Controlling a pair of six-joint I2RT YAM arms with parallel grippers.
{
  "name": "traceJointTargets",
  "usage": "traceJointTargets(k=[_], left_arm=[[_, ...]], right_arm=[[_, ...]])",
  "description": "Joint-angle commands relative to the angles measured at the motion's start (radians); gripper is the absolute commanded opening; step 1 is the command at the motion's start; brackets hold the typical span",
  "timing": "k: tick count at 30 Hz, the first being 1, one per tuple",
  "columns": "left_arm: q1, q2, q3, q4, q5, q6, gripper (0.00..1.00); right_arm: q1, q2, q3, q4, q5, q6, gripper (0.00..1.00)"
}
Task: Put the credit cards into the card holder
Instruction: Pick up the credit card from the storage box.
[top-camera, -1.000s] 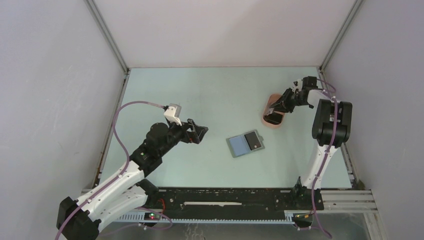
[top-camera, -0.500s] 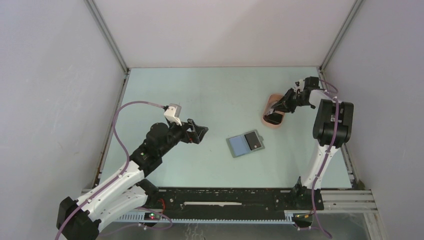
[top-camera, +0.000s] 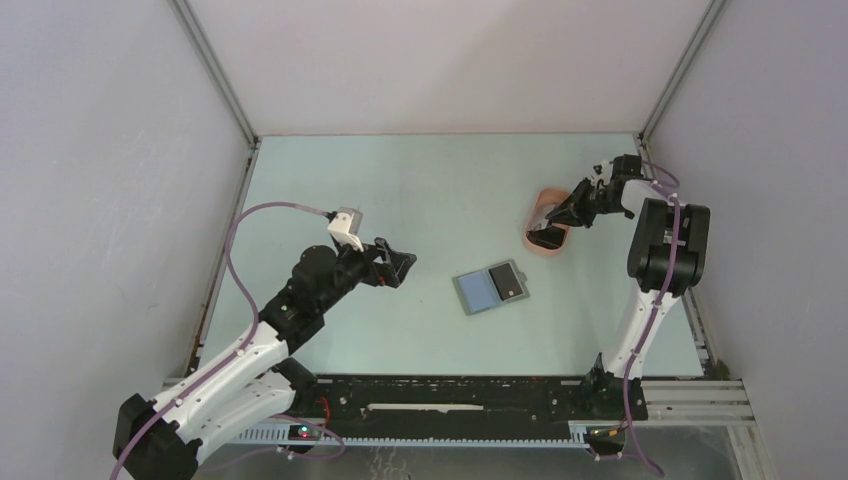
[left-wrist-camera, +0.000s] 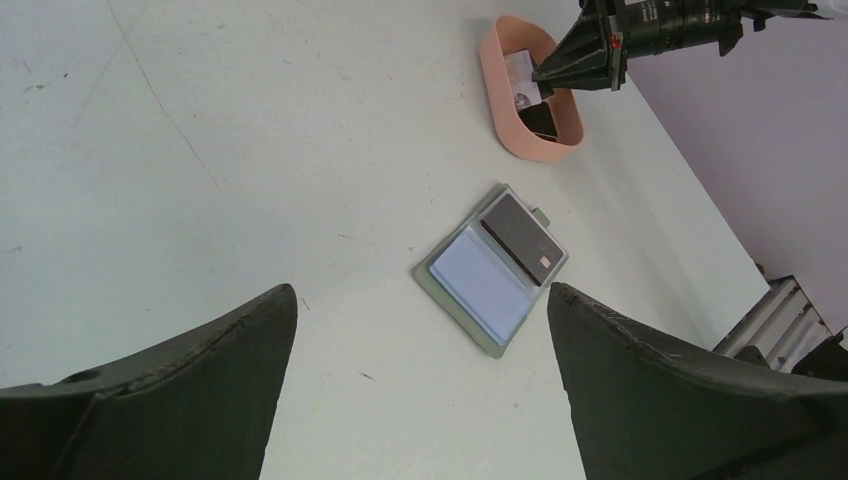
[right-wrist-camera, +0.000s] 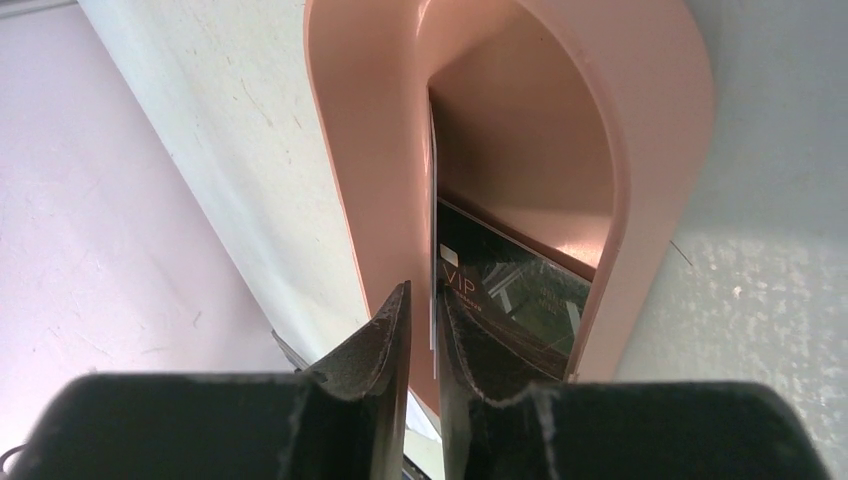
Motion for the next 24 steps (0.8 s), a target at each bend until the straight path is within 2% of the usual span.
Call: traceJointTargets(k=[1,18,24], left_arm=[[0.011,-0.021,0.004,0.025,0.012,-0.006,1.00],[0.010,-0.026,0.003,0.022,0.012,-0.005,1.00],[0.010,-0.027,0.004,0.021,0.012,-0.007,1.00]], right_arm=[[-0.010,-0.048,0.034,-0.018,-0.025,-0.032,0.23],[-0.025,-0.052,0.029,-0.030,-0.033,-0.038,0.13],[-0.030,-0.055,0.027,-0.033,-0.040,-0.039,0.03]])
